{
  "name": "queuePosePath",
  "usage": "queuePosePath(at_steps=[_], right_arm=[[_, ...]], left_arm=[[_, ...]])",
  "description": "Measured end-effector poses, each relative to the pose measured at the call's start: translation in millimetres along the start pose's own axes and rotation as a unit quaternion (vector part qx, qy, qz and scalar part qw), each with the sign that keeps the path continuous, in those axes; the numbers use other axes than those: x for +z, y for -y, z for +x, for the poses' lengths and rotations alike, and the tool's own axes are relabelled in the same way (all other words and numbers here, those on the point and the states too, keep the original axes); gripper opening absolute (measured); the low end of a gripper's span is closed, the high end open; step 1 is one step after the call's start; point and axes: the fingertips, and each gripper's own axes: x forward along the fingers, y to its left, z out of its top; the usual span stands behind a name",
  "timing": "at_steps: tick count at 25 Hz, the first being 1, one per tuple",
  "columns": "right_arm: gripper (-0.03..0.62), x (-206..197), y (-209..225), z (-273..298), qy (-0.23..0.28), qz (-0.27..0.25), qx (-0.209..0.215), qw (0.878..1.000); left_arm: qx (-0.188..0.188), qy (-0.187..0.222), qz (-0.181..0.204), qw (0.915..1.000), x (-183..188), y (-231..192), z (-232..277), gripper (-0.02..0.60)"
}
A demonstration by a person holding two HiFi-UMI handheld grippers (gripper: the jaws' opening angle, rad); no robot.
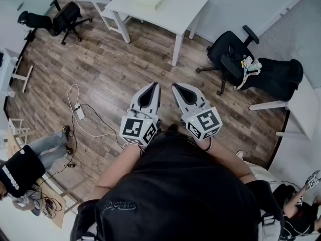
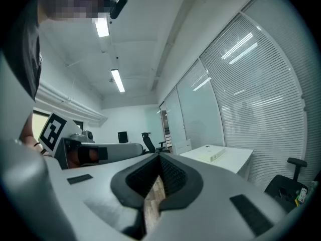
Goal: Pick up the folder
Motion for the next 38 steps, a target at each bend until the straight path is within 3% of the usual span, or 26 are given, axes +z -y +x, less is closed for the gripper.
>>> queuePosePath(at_steps=[11, 20, 31, 38], right_arm=[[0.018, 1, 6, 10, 0.0, 0.004, -0.014, 1.0], [0.018, 2, 8, 48, -0.001, 0.01, -0.014, 1.0], [0.018, 27, 17, 160, 0.003, 0.013, -0.035, 0.999], [0.018, 33, -2, 228, -0.005, 0.016, -0.022, 1.0]], left_arm=[[-0.006, -0.001, -0.001, 1.0, 0, -8, 7, 0.012], [-0.017, -0.005, -0.001, 0.9998, 4, -37, 18, 0.012], [-0.05, -0.022, -0.002, 0.9985, 39, -134, 61, 0.012], [-0.043, -0.027, -0.011, 0.9987, 55, -200, 58, 0.012]])
